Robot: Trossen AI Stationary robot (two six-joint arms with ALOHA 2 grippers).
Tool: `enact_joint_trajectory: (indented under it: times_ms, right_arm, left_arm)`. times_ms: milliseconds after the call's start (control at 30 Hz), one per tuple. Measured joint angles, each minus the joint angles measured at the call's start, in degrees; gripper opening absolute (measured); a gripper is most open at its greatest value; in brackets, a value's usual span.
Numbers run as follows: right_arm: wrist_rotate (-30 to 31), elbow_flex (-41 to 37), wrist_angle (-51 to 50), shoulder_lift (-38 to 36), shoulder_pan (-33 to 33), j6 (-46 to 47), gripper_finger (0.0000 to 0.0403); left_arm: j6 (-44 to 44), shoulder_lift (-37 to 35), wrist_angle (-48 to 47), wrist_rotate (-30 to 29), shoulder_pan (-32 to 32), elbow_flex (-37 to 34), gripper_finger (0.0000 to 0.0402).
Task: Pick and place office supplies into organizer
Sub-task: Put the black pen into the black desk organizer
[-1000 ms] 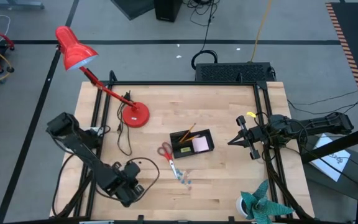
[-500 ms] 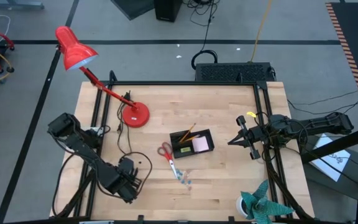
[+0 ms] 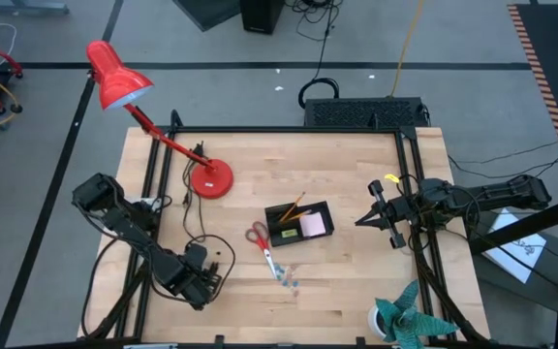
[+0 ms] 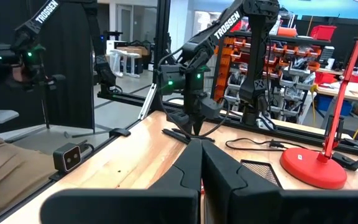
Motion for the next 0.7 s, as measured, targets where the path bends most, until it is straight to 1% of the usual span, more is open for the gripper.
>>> enact_joint_trajectory:
  times_ms: [200, 267, 367, 567, 600, 700]
  right_arm:
    - [0.0, 0.0, 0.0, 0.0, 0.0, -0.1, 0.0000]
    - [0.0, 0.0, 0.0, 0.1, 0.0, -0.1, 0.0000]
    - [0.0, 0.0, 0.0, 0.1, 0.0, -0.1, 0.0000]
    - [0.0, 0.0, 0.1, 0.1, 0.0, 0.0, 0.0000]
    - [0.0, 0.0, 0.1, 0.1, 0.0, 0.0, 0.0000]
    - [0.0, 0.0, 0.1, 0.1, 0.0, 0.0, 0.0000]
  left_arm:
    - [-0.3, -0.1, 1.6, -0.2, -0.1, -1.8, 0.0199]
    - [-0.2, -0.1, 1.7, -0.1, -0.1, -1.8, 0.0189]
    - [0.0, 0.0, 2.1, -0.2, 0.0, -1.8, 0.0152]
    - [1.7, 0.0, 2.6, -0.3, 0.0, -1.8, 0.0037]
    - [2.4, 0.0, 2.7, -0.7, 0.0, -1.8, 0.0028]
    - [3.7, 0.0, 2.7, -3.0, -0.5, -1.8, 0.0028]
